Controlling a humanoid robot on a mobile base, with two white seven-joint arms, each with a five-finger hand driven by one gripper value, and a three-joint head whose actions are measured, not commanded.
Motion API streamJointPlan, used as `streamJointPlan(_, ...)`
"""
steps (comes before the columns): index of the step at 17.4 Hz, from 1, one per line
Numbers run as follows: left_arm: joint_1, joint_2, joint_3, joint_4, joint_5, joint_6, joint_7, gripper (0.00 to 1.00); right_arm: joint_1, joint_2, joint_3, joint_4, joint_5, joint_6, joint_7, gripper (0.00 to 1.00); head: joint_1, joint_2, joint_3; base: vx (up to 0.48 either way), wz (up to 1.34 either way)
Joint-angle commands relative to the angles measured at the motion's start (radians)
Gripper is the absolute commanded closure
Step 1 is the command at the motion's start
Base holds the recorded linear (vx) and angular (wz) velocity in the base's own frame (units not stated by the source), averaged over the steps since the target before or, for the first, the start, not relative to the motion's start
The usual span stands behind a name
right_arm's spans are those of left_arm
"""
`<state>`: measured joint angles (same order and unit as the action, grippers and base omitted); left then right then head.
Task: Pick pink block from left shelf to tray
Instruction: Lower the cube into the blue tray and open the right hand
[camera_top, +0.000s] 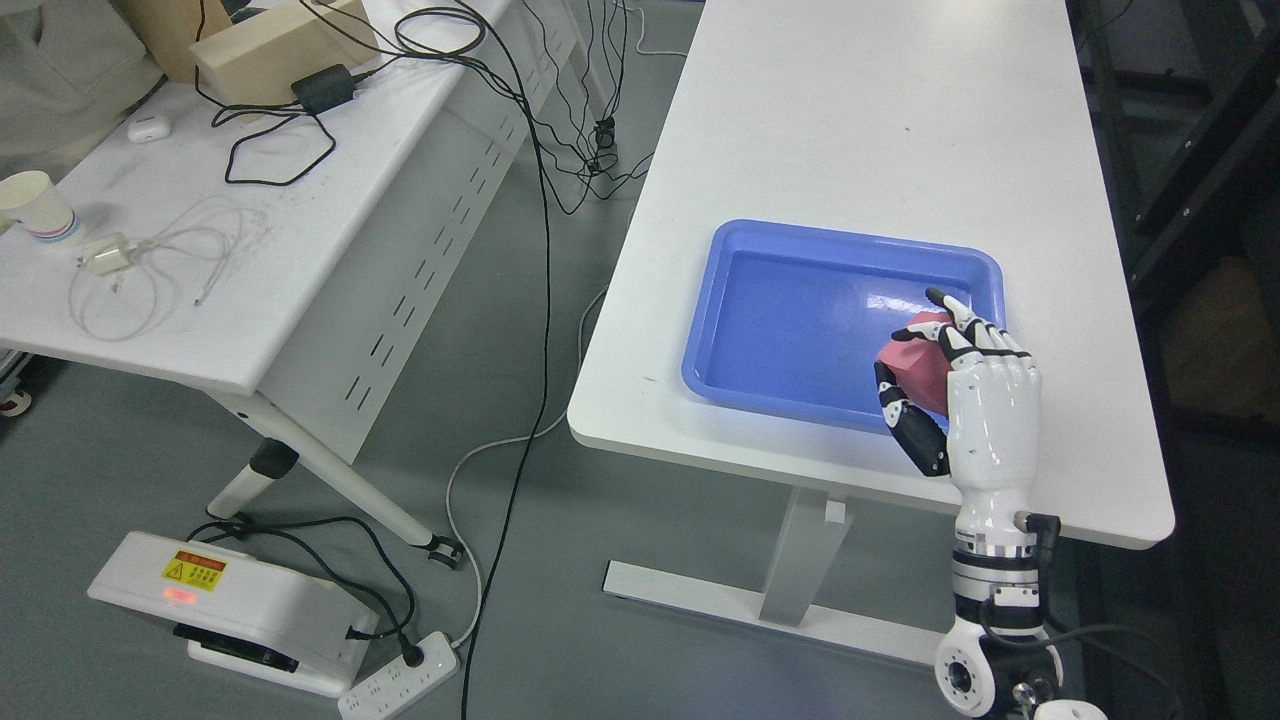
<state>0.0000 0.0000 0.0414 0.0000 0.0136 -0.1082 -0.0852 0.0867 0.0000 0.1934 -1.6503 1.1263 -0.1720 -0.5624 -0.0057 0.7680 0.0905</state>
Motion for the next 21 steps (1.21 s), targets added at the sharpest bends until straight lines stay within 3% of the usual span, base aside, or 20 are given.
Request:
streamJointPlan(1, -0.032, 0.017, 0.0, -0.018, -0.015, -0.001, 0.001, 0.0, -0.001, -0.031, 0.04, 0.006, 0.0, 0.003, 0.035, 0.96, 0.0, 0.0, 0.0, 0.299, 0.01)
streamJointPlan(4, -0.032, 0.017, 0.0, -0.018, -0.014, -0.001, 0.001, 0.0, 0.001, -0.029, 0.064, 0.006, 0.0, 0.003, 0.091, 0.95, 0.0, 0.0, 0.0, 0.25, 0.01)
streamJointPlan(7, -0.032, 0.017, 0.0, -0.018, -0.014, -0.001, 0.001, 0.0, -0.001, -0.029, 0.092, 0.015, 0.0, 0.003, 0.202, 0.87, 0.0, 0.0, 0.0, 0.192, 0.01)
streamJointPlan(10, -0.032, 0.017, 0.0, -0.018, -0.015, -0.001, 0.001, 0.0, -0.002, -0.029, 0.097, 0.023, 0.0, 0.006, 0.228, 0.84, 0.0, 0.0, 0.0, 0.112, 0.01)
streamJointPlan(12, -0.032, 0.017, 0.0, -0.018, -0.015, -0.001, 0.001, 0.0, -0.002, -0.028, 0.095, 0.027, -0.009, 0.018, 0.229, 0.71, 0.0, 0.0, 0.0, 0.052, 0.01)
streamJointPlan(14, -0.032, 0.017, 0.0, -0.018, -0.014, -0.001, 0.001, 0.0, -0.005, -0.026, 0.083, 0.03, -0.075, 0.037, 0.233, 0.52, 0.0, 0.0, 0.0, 0.02, 0.0)
streamJointPlan(21, -0.032, 0.017, 0.0, -0.018, -0.015, -0.001, 0.001, 0.0, -0.007, -0.028, 0.063, 0.041, -0.276, 0.042, 0.245, 0.18, 0.0, 0.0, 0.0, 0.0, 0.0)
